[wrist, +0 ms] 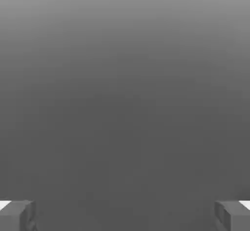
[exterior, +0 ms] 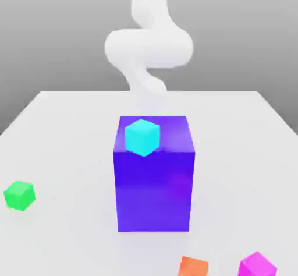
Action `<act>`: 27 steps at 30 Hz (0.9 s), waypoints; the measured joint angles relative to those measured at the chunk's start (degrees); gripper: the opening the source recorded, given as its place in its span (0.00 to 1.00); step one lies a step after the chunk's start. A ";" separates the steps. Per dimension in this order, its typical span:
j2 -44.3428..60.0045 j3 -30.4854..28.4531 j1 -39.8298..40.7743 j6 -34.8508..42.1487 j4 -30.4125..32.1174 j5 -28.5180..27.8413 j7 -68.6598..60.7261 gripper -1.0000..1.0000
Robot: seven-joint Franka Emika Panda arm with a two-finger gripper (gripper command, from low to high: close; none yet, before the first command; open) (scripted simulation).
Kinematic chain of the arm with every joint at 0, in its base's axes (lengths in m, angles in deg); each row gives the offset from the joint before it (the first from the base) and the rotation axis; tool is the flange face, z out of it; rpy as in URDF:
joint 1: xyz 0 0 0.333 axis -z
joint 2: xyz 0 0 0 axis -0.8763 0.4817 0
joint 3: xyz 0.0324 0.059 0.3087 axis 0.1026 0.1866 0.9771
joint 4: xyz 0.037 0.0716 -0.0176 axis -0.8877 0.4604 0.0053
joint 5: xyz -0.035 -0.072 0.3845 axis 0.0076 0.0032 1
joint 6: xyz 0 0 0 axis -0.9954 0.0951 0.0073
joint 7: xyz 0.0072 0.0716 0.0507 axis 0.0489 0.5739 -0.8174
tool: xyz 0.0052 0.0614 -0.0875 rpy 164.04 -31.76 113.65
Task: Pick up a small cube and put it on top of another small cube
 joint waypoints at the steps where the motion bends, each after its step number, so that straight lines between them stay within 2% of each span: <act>1: 2.25 0.42 -0.27 -0.62 -0.11 -0.16 -0.19 0.50; 17: 35.65 6.99 -4.65 -9.76 -1.77 -3.99 -1.91 0.50; 27: 56.50 9.17 -8.86 -15.39 -2.81 -7.25 -2.37 0.50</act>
